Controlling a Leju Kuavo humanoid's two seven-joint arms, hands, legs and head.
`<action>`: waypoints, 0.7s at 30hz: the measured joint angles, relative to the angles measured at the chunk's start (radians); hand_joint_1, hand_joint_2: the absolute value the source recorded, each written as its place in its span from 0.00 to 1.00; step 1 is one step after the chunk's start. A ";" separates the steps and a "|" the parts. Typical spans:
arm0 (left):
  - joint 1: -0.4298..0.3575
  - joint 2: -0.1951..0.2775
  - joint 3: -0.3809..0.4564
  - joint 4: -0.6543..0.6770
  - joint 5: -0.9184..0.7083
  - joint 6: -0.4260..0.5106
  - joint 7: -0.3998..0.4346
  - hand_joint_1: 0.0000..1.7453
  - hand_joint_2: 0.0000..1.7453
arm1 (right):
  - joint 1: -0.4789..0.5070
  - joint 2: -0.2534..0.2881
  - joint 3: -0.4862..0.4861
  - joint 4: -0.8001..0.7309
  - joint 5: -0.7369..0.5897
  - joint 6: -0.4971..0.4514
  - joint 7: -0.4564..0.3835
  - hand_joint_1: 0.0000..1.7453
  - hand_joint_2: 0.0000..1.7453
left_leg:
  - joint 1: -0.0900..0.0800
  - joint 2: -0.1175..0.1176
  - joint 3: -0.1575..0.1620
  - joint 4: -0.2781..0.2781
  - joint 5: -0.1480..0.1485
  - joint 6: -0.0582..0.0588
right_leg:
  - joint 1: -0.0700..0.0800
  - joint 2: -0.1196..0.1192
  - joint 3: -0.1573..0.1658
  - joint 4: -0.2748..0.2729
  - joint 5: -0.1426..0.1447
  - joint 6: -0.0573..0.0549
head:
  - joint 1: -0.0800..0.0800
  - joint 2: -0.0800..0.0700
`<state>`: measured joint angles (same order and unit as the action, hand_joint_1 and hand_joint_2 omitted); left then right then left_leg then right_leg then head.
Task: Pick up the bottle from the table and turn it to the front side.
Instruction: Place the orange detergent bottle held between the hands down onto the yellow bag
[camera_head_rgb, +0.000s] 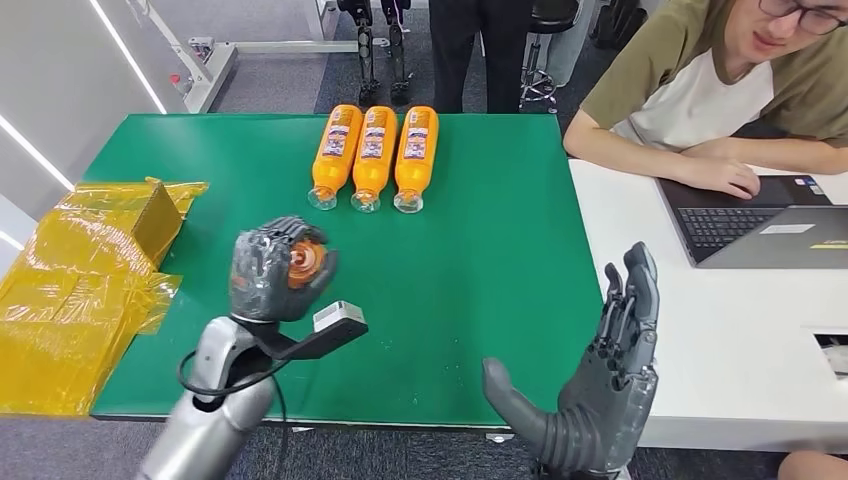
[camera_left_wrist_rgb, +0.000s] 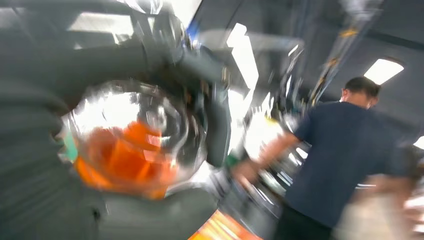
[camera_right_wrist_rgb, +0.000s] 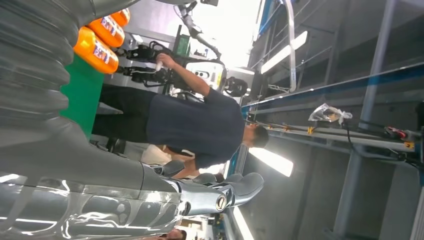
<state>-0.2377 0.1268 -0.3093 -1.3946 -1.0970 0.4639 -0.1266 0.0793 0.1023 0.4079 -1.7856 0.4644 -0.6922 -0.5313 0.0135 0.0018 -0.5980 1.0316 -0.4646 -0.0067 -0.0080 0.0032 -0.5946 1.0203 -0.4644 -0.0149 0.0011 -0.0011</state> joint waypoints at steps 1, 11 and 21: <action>-0.003 0.067 0.021 0.000 -0.064 0.008 0.011 1.00 1.00 | 0.012 -0.004 0.000 -0.007 -0.007 -0.002 -0.009 0.00 1.00 | 0.000 0.001 0.000 0.000 0.000 -0.001 | 0.000 0.001 -0.001 0.001 0.000 -0.001 | 0.000 0.000; 0.113 0.510 0.271 -0.066 -0.302 -0.166 0.110 1.00 1.00 | 0.058 -0.021 -0.001 -0.065 -0.015 0.004 0.006 0.00 1.00 | 0.002 0.003 0.000 -0.001 -0.002 -0.008 | 0.002 0.004 -0.004 0.002 -0.003 -0.007 | 0.000 0.000; 0.138 0.646 0.339 -0.062 -0.432 -0.272 0.129 1.00 1.00 | 0.070 -0.019 -0.008 -0.087 -0.018 0.052 0.003 0.00 1.00 | 0.002 0.001 -0.001 -0.001 -0.002 -0.008 | 0.002 0.001 -0.003 0.002 -0.003 -0.008 | 0.000 0.000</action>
<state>-0.0993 0.7724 0.0292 -1.4563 -1.5292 0.1919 0.0022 0.1492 0.0837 0.3996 -1.8730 0.4461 -0.6406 -0.5284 0.0155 0.0032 -0.5985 1.0310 -0.4665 -0.0145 -0.0061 0.0046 -0.5977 1.0226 -0.4671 -0.0227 0.0013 -0.0011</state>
